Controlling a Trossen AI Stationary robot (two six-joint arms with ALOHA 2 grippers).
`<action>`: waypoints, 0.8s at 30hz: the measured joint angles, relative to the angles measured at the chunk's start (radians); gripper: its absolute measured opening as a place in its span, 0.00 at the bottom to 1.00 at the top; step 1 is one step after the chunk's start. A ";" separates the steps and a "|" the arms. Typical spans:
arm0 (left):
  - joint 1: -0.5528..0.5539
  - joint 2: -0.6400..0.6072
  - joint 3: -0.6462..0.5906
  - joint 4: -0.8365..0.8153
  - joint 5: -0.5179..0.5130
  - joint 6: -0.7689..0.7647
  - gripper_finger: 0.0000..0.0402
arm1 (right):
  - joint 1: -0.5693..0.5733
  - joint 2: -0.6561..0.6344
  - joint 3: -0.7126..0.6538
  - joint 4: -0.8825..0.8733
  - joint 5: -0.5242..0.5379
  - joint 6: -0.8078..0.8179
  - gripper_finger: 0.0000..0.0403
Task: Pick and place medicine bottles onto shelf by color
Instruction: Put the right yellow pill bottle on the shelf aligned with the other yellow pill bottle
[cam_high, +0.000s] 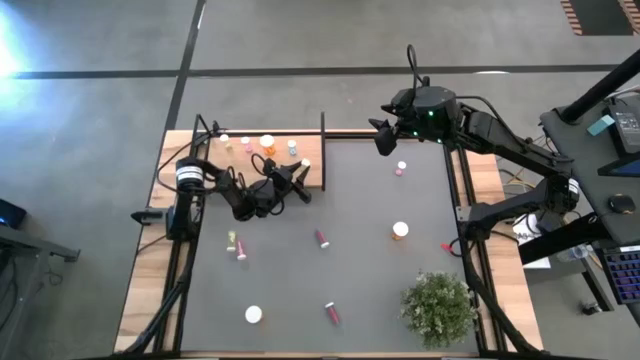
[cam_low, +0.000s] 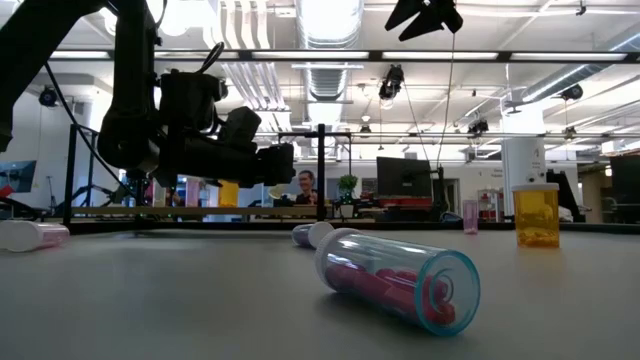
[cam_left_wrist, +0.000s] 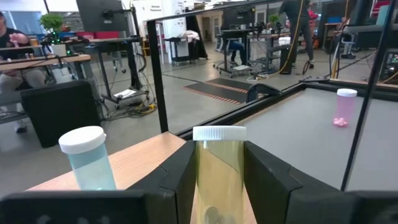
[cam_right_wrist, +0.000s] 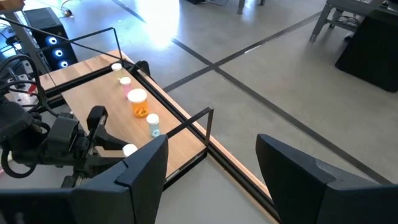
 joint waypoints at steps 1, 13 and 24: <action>0.000 0.000 0.000 0.000 0.001 0.000 0.26 | 0.000 0.000 0.000 0.000 0.000 0.000 0.58; 0.000 0.000 -0.010 0.000 0.031 -0.011 0.26 | 0.000 0.000 0.000 0.000 0.000 0.000 0.58; 0.000 0.000 -0.011 0.000 0.032 -0.035 0.26 | 0.000 0.000 0.000 0.000 0.000 0.000 0.58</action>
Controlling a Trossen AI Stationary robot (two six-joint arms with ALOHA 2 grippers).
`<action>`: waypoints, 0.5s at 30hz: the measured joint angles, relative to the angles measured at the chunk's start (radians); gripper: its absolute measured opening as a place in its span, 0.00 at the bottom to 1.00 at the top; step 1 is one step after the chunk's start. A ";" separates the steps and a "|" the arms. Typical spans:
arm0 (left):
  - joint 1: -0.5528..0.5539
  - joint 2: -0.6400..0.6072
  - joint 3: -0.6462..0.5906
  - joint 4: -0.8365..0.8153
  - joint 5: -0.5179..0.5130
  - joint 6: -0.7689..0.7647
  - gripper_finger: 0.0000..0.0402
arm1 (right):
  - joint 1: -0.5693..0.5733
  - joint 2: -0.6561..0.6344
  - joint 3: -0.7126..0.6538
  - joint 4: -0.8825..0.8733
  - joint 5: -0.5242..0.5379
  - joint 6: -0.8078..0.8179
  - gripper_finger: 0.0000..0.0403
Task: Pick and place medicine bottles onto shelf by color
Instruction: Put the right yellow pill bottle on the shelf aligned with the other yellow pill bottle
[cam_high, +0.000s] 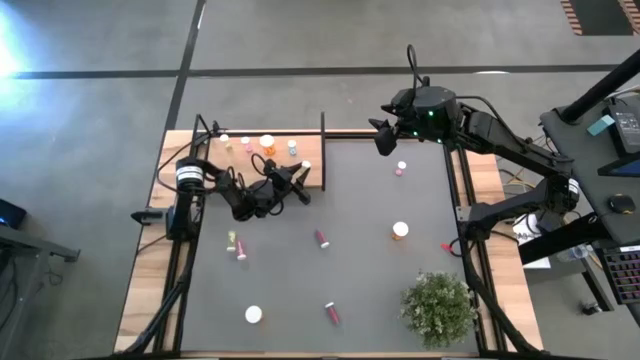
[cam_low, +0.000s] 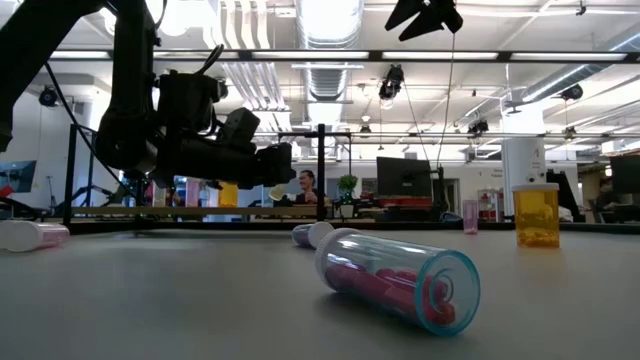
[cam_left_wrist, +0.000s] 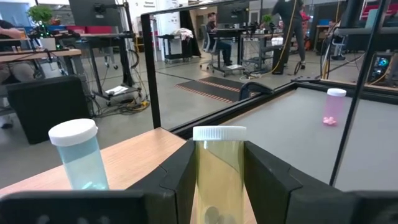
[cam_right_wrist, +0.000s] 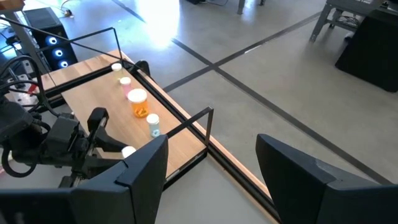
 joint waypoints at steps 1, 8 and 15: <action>0.000 0.000 0.000 0.000 0.001 0.000 0.26 | 0.000 0.000 0.000 0.000 0.000 0.000 0.58; 0.000 0.000 0.000 0.000 0.015 0.001 0.29 | 0.000 0.000 0.000 0.000 0.000 0.000 0.58; 0.000 0.000 0.000 0.000 0.015 0.008 0.29 | 0.000 0.000 0.000 0.000 0.000 0.000 0.58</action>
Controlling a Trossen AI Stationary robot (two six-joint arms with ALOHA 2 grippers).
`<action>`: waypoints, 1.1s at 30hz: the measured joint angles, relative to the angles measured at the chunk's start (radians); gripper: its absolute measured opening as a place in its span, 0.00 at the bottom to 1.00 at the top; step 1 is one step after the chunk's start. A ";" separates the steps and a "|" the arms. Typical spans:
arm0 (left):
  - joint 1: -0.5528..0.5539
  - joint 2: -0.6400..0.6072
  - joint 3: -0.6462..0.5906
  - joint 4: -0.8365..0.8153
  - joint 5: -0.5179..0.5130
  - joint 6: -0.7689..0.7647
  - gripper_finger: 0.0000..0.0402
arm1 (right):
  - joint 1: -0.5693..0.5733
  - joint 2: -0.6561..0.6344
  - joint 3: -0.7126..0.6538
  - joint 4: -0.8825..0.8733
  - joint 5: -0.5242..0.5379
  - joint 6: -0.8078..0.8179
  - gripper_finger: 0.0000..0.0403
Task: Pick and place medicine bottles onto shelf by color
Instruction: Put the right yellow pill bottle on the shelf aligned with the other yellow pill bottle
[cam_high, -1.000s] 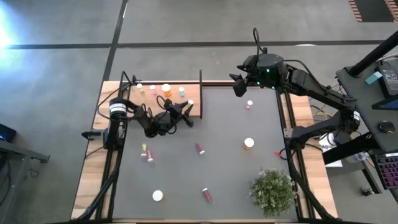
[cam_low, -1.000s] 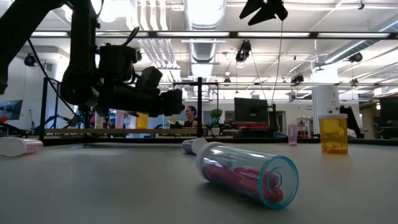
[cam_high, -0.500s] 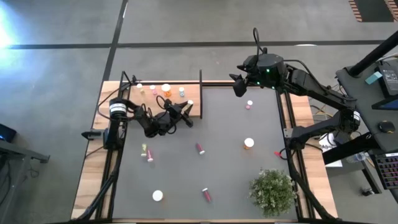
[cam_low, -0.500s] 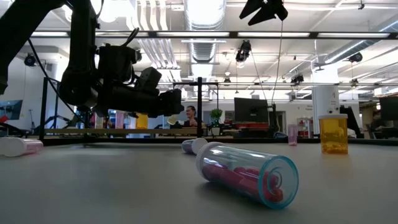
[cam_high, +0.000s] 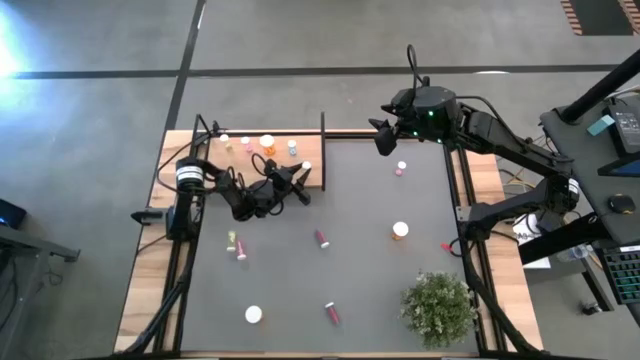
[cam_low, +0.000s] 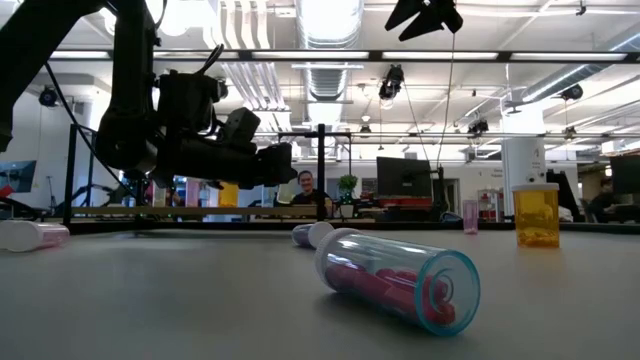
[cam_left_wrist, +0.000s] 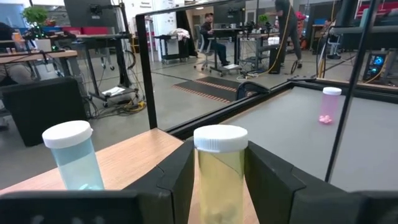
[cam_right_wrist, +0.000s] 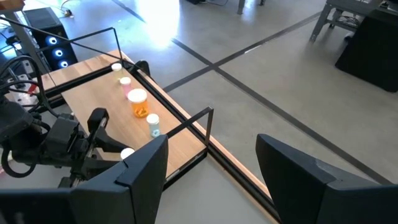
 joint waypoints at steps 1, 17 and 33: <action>0.000 0.000 0.000 0.000 0.000 0.000 0.29 | 0.000 0.000 0.000 0.000 0.000 0.000 0.58; 0.000 0.000 -0.029 -0.015 -0.004 -0.004 0.29 | 0.000 0.000 0.000 0.000 0.000 0.000 0.58; -0.013 -0.001 -0.049 -0.016 0.005 -0.009 0.30 | 0.000 0.000 0.000 0.000 0.000 0.000 0.58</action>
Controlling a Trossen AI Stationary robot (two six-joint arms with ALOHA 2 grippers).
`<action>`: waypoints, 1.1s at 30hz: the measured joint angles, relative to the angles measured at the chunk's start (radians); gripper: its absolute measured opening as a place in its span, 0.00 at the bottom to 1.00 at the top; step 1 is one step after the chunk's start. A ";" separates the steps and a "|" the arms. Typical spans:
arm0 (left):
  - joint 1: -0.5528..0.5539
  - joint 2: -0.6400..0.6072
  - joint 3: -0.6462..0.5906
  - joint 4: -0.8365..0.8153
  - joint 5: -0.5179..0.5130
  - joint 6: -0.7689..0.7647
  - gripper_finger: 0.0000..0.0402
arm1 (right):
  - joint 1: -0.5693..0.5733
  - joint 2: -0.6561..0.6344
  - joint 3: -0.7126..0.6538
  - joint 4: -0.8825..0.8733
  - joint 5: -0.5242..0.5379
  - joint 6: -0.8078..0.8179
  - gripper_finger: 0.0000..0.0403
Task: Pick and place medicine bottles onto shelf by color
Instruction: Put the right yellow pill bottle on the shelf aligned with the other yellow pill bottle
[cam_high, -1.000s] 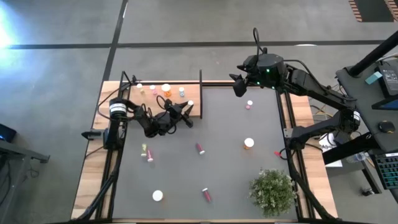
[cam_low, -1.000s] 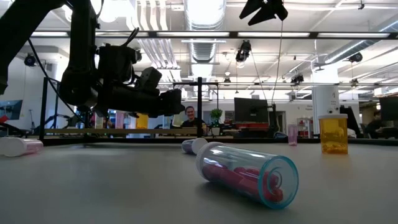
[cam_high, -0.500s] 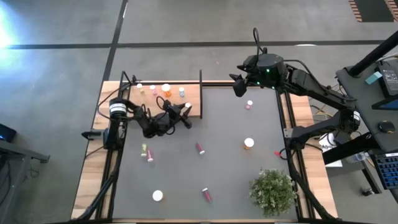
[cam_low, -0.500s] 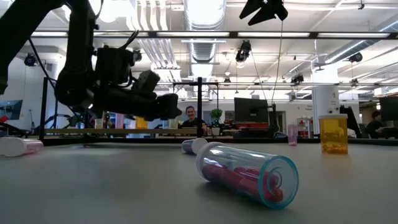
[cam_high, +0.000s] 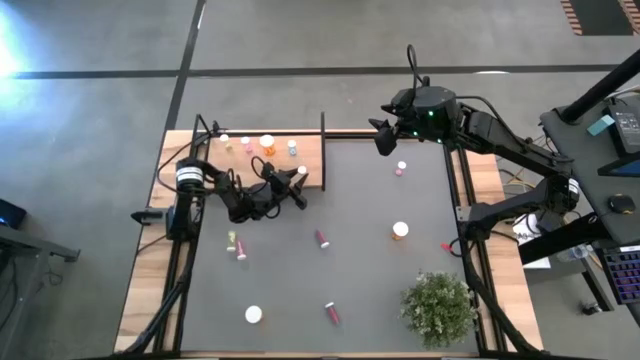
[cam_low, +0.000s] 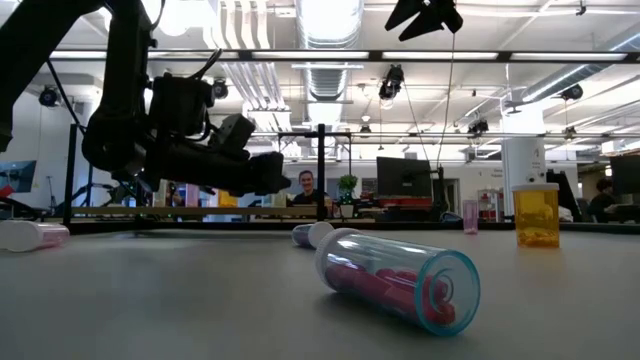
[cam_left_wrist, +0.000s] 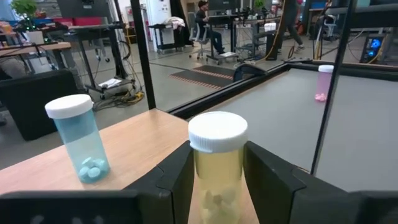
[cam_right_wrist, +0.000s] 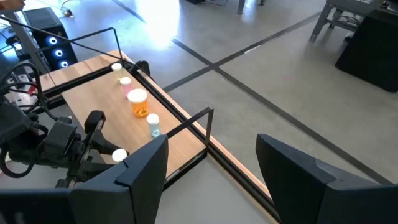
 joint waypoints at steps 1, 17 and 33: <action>0.000 -0.001 0.000 0.000 0.000 0.000 0.30 | 0.000 0.000 0.000 0.000 0.000 0.000 0.58; 0.000 -0.007 0.006 0.005 -0.001 -0.019 0.36 | 0.000 0.000 0.000 0.000 0.000 0.000 0.58; 0.001 -0.007 0.006 0.004 -0.009 -0.027 0.28 | 0.000 0.000 0.000 0.000 0.000 0.000 0.58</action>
